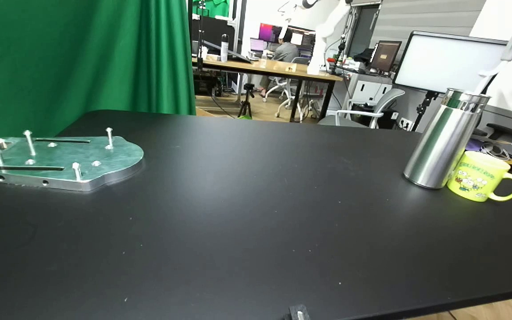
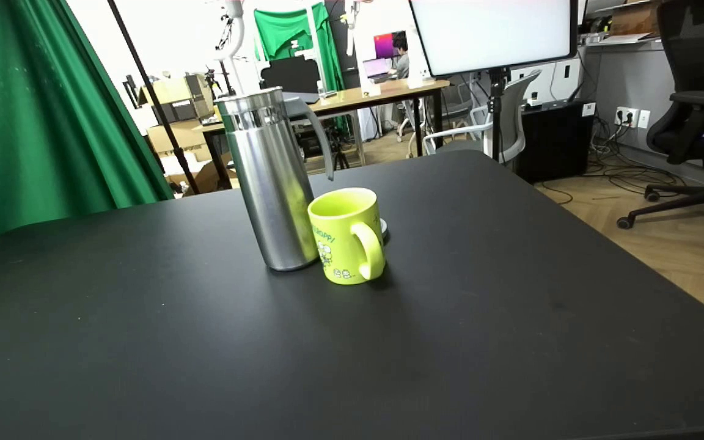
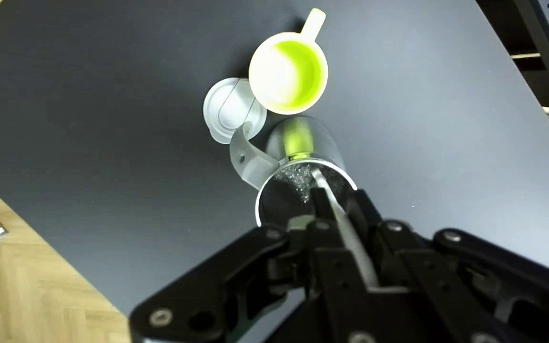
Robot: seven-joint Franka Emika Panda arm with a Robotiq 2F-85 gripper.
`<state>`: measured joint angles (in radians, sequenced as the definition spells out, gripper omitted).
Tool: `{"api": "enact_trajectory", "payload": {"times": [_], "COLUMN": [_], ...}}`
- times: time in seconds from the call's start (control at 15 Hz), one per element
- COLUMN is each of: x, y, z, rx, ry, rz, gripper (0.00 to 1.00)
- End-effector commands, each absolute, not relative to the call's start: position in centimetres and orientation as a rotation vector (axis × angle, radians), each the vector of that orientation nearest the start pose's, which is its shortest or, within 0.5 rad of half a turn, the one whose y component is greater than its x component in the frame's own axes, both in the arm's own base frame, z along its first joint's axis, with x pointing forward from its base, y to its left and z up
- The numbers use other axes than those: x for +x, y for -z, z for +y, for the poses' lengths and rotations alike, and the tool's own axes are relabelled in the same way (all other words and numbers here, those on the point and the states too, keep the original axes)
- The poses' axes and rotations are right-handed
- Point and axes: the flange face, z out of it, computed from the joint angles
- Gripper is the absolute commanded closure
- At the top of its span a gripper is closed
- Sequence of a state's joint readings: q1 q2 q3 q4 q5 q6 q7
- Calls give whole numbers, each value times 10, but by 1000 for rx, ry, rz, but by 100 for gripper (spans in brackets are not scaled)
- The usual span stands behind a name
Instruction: Clean the bottle by moving the brush up and down.
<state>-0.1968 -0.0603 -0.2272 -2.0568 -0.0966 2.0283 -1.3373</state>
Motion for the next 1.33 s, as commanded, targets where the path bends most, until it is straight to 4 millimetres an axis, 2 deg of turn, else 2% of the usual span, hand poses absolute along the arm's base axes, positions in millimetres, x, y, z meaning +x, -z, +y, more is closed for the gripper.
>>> {"api": "enact_trajectory", "payload": {"times": [0.0,0.13,0.27,0.6,1.07,1.27], "x": [499,504,506,499,474,466], "y": [-419,-397,-387,-430,-521,-538], "z": [-237,-239,-239,-231,-215,-212], "rx": [-2816,-2794,-2781,-2809,-2884,-2898], "ry": [-140,-183,-208,-159,-15,19], "rz": [-1454,-1447,-1450,-1493,-1570,-1588], "gripper": [96,96,96,96,96,96]}}
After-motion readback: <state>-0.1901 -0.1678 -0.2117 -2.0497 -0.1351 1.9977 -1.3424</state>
